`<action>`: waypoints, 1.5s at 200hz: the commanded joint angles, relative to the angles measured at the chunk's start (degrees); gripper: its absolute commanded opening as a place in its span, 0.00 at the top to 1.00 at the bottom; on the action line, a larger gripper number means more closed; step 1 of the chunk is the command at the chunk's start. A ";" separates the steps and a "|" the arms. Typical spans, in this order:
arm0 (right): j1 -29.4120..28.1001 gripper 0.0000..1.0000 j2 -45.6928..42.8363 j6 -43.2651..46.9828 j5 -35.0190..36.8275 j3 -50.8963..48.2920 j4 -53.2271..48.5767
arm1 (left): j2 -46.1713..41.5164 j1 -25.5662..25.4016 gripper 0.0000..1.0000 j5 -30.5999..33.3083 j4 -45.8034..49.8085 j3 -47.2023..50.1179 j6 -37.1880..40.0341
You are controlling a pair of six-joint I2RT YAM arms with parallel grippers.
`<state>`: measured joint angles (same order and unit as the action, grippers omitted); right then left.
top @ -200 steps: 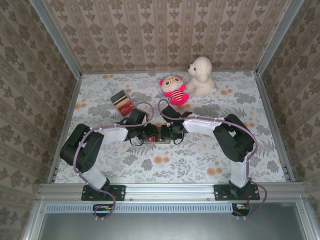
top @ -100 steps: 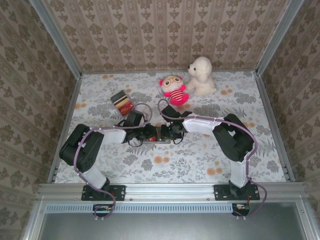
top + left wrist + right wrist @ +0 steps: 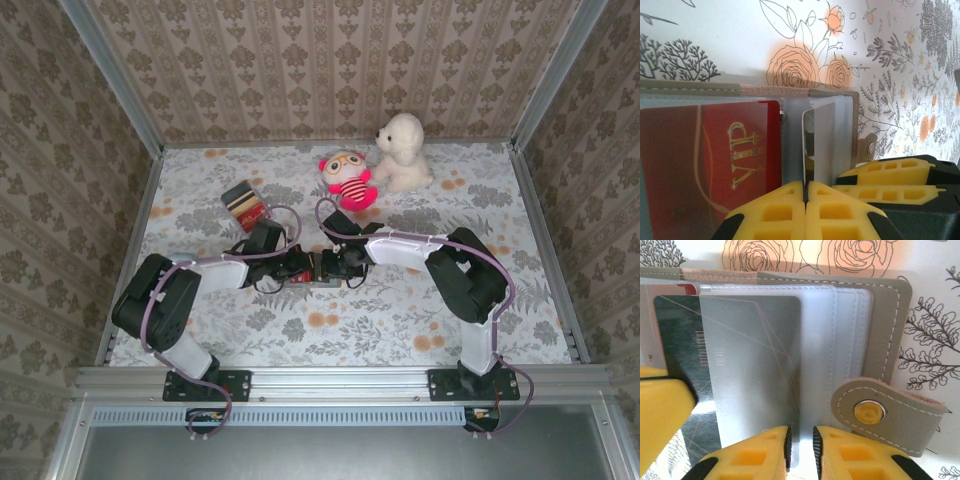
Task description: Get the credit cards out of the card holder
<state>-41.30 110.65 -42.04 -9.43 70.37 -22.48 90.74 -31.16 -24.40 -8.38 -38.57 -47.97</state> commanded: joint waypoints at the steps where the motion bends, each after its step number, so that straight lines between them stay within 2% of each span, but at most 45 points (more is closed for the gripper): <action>1: 0.51 0.75 1.28 -0.47 1.56 -1.91 -0.85 | -2.70 0.92 0.98 1.98 4.19 0.99 1.95; 47: 0.89 0.76 0.19 -0.60 0.56 -2.76 0.73 | -4.88 1.95 1.00 3.02 6.55 1.34 3.02; 72: 1.21 0.75 -3.18 0.88 -3.16 -5.10 6.39 | -8.12 2.15 1.00 6.07 9.81 1.13 5.01; 95: 2.97 0.71 -7.21 0.67 -9.39 -8.02 13.59 | -12.61 2.24 1.00 8.99 14.00 0.60 6.87; 123: 5.77 0.60 -11.63 -1.40 -17.92 -12.04 23.29 | -17.75 2.24 1.00 10.34 17.81 -0.71 8.08; 149: 8.68 0.49 -14.69 -3.60 -25.34 -14.56 30.72 | -21.90 2.24 1.00 8.03 17.05 -1.39 7.00; 178: 11.59 0.38 -15.46 -4.71 -33.19 -15.08 36.14 | -24.61 2.15 1.00 2.23 12.26 -2.13 4.42; 201: 12.60 0.33 -16.55 -5.45 -35.00 -16.96 41.42 | -24.82 2.15 1.00 -1.63 8.66 -3.41 2.19; 243: 13.42 0.36 -16.62 -6.50 -37.43 -16.67 42.57 | -24.23 2.50 1.00 -6.71 0.69 -3.80 -2.59; 265: 13.61 0.53 -16.05 -7.79 -40.84 -16.28 45.77 | -23.55 2.85 1.00 -8.16 -0.65 -4.02 -3.05; 300: 13.88 0.66 -16.05 -10.41 -42.05 -17.17 50.77 | -22.90 4.17 1.00 -10.86 -4.86 -1.84 -5.76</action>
<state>-27.88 95.72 -50.02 -48.14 53.98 22.76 67.33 -27.94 -31.44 -7.68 -40.80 -50.76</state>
